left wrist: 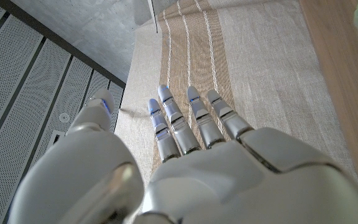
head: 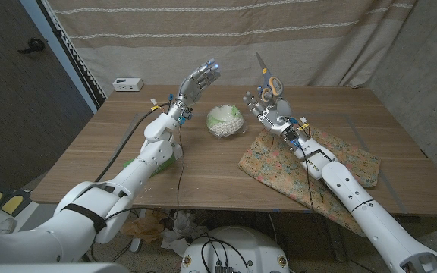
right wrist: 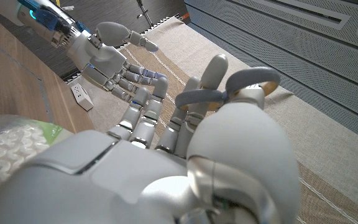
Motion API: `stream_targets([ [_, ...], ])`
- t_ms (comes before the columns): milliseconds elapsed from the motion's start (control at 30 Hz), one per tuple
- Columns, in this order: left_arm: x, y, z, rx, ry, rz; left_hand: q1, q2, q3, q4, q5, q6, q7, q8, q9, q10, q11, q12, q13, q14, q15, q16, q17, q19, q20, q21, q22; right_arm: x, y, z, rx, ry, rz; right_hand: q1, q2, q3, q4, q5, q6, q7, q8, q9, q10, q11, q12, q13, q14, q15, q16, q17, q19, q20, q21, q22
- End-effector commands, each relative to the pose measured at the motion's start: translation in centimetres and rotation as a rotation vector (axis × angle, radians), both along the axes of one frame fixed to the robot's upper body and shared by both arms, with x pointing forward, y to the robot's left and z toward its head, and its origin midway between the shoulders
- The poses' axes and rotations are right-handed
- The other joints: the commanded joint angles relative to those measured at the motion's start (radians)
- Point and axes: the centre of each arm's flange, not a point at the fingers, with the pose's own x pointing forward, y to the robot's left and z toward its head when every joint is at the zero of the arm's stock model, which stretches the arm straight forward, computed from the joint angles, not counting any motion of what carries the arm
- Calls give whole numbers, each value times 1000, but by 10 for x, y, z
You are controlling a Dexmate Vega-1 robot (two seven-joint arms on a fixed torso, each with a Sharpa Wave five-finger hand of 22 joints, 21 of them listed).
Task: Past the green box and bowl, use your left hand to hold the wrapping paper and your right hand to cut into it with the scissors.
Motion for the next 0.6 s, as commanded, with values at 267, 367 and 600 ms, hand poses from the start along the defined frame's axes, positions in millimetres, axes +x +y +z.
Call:
stream_targets([
  [267, 0, 0, -2, -8, 4, 4, 4, 11, -4, -2, 3, 12, 1, 9, 1, 13, 1, 6, 2, 3, -164, 9, 0, 3, -4, 4, 2, 1, -5, 13, -94, -98, -32, -33, -14, -13, 11, 5, -100, -43, 1, -150, -52, 14, -56, -4, -49, -166, -3, -4, -25, 27, -27, 0],
  [367, 1, 0, -3, -10, 7, 4, 4, 11, -3, -2, 3, 14, 1, 9, 1, 14, 1, 6, 2, 4, -164, 9, 0, 3, -4, 4, 3, 1, -5, 12, -75, -65, -20, -78, -14, -22, 33, 1, -104, -30, -20, -181, -45, 27, -59, -4, -38, -165, 1, -10, -22, 35, -31, 0],
  [600, 1, 0, -3, -11, 11, 3, 4, 11, -3, -2, 3, 17, 1, 9, 1, 16, 1, 6, 2, 4, -164, 9, 0, 4, -5, 5, 3, 2, 2, 9, -19, -8, 62, -52, 10, 2, 20, 3, -86, -31, -27, -208, -22, 21, -55, -2, -21, -178, 7, -16, 3, 29, -27, 0],
])
